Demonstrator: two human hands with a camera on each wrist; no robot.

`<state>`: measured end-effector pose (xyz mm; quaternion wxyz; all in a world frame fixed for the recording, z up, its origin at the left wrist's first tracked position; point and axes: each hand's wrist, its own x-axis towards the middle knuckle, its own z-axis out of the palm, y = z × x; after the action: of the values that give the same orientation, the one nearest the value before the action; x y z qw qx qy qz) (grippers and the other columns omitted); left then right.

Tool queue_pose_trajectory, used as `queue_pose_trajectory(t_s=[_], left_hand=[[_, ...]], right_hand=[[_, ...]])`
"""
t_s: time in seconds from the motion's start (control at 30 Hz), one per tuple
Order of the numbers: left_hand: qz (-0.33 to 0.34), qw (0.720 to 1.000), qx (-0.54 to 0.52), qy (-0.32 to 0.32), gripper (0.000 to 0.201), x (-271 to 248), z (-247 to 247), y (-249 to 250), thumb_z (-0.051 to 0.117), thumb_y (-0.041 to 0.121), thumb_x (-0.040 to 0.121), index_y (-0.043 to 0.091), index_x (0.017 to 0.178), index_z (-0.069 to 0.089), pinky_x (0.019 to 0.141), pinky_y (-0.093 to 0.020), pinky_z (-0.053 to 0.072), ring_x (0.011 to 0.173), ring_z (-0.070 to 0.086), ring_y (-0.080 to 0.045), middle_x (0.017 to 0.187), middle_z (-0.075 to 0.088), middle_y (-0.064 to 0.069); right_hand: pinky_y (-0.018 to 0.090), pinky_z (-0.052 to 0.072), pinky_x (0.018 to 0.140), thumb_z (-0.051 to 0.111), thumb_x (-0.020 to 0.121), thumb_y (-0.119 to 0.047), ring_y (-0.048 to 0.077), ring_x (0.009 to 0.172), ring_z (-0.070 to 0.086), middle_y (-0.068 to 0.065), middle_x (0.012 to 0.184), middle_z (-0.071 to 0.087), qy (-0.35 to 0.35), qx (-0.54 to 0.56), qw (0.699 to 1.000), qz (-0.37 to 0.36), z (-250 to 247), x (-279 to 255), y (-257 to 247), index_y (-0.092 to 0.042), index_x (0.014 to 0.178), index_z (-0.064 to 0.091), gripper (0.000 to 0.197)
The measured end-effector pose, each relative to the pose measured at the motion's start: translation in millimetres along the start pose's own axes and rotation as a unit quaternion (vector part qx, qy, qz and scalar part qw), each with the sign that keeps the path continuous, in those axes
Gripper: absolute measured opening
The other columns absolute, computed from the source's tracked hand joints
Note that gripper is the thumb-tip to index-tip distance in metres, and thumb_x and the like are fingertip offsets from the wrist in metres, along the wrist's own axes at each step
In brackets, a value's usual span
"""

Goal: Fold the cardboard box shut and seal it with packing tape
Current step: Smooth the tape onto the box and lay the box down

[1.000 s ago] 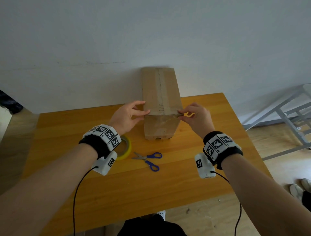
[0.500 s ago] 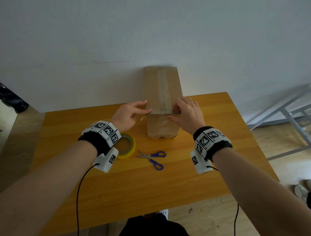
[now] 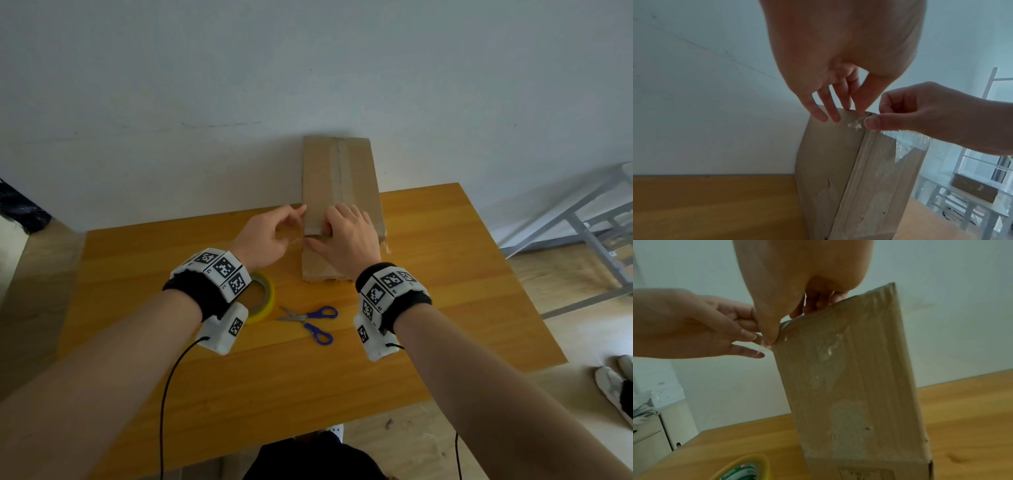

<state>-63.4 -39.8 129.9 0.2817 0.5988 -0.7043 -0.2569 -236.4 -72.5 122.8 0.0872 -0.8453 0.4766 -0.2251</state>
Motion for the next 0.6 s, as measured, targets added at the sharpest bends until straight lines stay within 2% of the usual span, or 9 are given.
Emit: queue_pose_trajectory(t_s=[0.07,0.17,0.2,0.27,0.33,0.37,0.4,0.5,0.6], left_hand=[[0.005,1.0,0.03,-0.006,0.029,-1.0,-0.9,0.9,0.066,0.009,0.082,0.011,0.11,0.059,0.093,-0.025,0.046,0.111,0.057,-0.014,0.131,0.056,0.002],[-0.003,0.998,0.057,-0.001,0.058,-4.0,2.0,2.4,0.07,0.023,0.081,0.017,0.134,0.047,0.094,-0.026,0.044,0.105,0.054,-0.006,0.116,0.061,0.007],[-0.011,0.998,0.062,0.004,0.062,-4.8,4.3,2.4,0.07,0.028,0.081,0.019,0.136,0.045,0.095,-0.026,0.044,0.105,0.052,-0.005,0.115,0.061,0.009],[-0.025,0.996,0.079,0.019,0.051,-4.8,10.5,-0.5,0.069,0.034,0.079,0.019,0.126,0.053,0.098,-0.032,0.044,0.114,0.052,-0.011,0.127,0.057,0.008],[-0.019,0.994,0.099,0.042,0.031,-4.1,15.5,-3.2,0.069,0.034,0.079,0.016,0.103,0.062,0.101,-0.036,0.043,0.124,0.049,-0.016,0.138,0.05,0.004],[-0.014,0.993,0.105,0.055,0.024,-3.7,17.2,-3.6,0.069,0.032,0.079,0.015,0.095,0.063,0.099,-0.035,0.044,0.123,0.05,-0.017,0.138,0.05,0.002],[-0.01,0.992,0.109,0.064,0.02,-3.3,18.2,-3.2,0.068,0.03,0.08,0.014,0.091,0.063,0.094,-0.033,0.046,0.117,0.054,-0.018,0.132,0.055,0.0],[-0.008,0.992,0.105,0.069,0.017,-2.8,19.7,0.3,0.068,0.027,0.082,0.012,0.089,0.066,0.075,-0.028,0.051,0.087,0.06,-0.017,0.097,0.065,-0.003],[-0.019,0.994,0.086,0.07,0.015,-2.5,20.0,3.1,0.069,0.023,0.081,0.01,0.089,0.069,0.068,-0.027,0.051,0.076,0.061,-0.015,0.085,0.069,-0.005]], right_hand=[[0.033,0.039,0.073,0.072,0.075,-0.043,0.025,0.081,0.053,0.006,0.086,0.059,-0.005,-0.001,1.0,0.006,-0.4,0.9,-1.0,-0.012,0.081,0.053,0.037],[0.031,0.038,0.072,0.074,0.073,-0.046,0.022,0.08,0.051,0.004,0.087,0.057,0.014,0.001,1.0,0.005,-5.7,-3.3,4.3,-0.012,0.084,0.054,0.041],[0.03,0.038,0.074,0.074,0.073,-0.047,0.02,0.082,0.051,0.003,0.089,0.057,0.024,0.0,1.0,0.014,-8.2,-6.9,8.5,-0.012,0.088,0.056,0.042],[0.03,0.039,0.078,0.073,0.074,-0.047,0.02,0.088,0.051,0.004,0.096,0.057,0.048,0.0,0.998,0.048,-13.9,-17.0,21.2,-0.011,0.096,0.058,0.045],[0.031,0.042,0.081,0.072,0.076,-0.046,0.02,0.09,0.052,0.005,0.098,0.057,0.074,0.014,0.993,0.094,-19.9,-28.6,35.9,-0.009,0.101,0.058,0.047],[0.031,0.043,0.082,0.071,0.077,-0.044,0.02,0.091,0.052,0.005,0.099,0.057,0.079,0.03,0.99,0.117,-22.7,-33.8,42.8,-0.009,0.103,0.057,0.046],[0.03,0.042,0.082,0.071,0.079,-0.041,0.019,0.091,0.052,0.004,0.099,0.057,0.078,0.048,0.986,0.138,-24.9,-38.1,49.0,-0.009,0.103,0.057,0.042],[0.027,0.043,0.075,0.068,0.084,-0.029,0.017,0.087,0.054,0.001,0.096,0.059,0.057,0.08,0.98,0.173,-28.9,-46.5,63.3,-0.01,0.101,0.057,0.028],[0.037,0.052,0.071,0.064,0.088,-0.015,0.019,0.081,0.059,0.004,0.091,0.064,0.046,0.093,0.98,0.167,-29.3,-49.3,70.6,-0.008,0.102,0.058,0.017]])
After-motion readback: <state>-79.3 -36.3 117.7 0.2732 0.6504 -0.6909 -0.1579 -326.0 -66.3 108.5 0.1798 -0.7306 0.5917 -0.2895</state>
